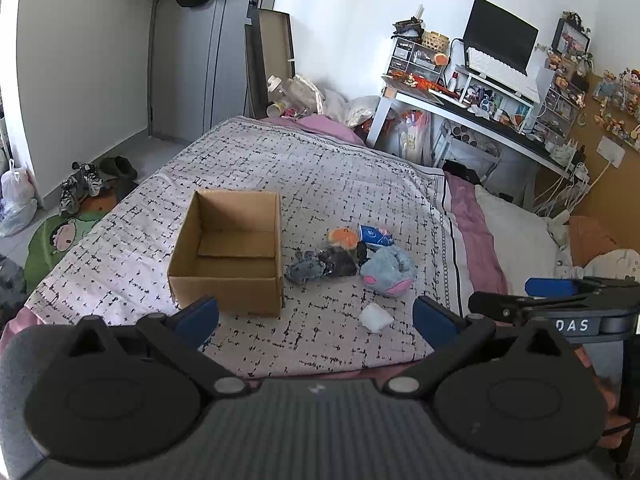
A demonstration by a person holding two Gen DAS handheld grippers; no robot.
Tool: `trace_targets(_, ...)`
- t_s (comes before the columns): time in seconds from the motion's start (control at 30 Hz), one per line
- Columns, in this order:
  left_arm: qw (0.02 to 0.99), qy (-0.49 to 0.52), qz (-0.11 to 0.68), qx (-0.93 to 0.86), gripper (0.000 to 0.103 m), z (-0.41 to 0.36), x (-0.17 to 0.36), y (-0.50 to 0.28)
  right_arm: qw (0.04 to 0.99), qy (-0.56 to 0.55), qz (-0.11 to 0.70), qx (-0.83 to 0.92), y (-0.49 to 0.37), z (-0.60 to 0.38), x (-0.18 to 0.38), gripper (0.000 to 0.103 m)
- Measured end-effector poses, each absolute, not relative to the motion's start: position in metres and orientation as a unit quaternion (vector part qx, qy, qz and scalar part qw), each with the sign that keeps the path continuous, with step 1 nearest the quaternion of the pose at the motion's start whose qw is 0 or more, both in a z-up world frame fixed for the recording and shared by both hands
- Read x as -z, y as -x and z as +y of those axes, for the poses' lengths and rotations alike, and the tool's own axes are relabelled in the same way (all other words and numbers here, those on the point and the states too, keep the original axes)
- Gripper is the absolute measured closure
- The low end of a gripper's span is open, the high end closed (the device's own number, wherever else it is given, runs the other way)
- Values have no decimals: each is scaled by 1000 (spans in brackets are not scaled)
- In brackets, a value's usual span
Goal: Organize soft objects
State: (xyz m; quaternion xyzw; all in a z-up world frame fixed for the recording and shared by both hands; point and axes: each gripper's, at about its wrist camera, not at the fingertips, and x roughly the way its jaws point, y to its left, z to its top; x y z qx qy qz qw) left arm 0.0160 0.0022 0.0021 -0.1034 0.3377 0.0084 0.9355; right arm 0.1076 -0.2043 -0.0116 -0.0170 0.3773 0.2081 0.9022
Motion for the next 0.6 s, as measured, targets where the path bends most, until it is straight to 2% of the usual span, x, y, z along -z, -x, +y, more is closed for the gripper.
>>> trace_targets(0.6, 923, 134, 361, -13, 1, 8, 20, -76, 893, -22, 407, -188, -168, -216, 37, 0)
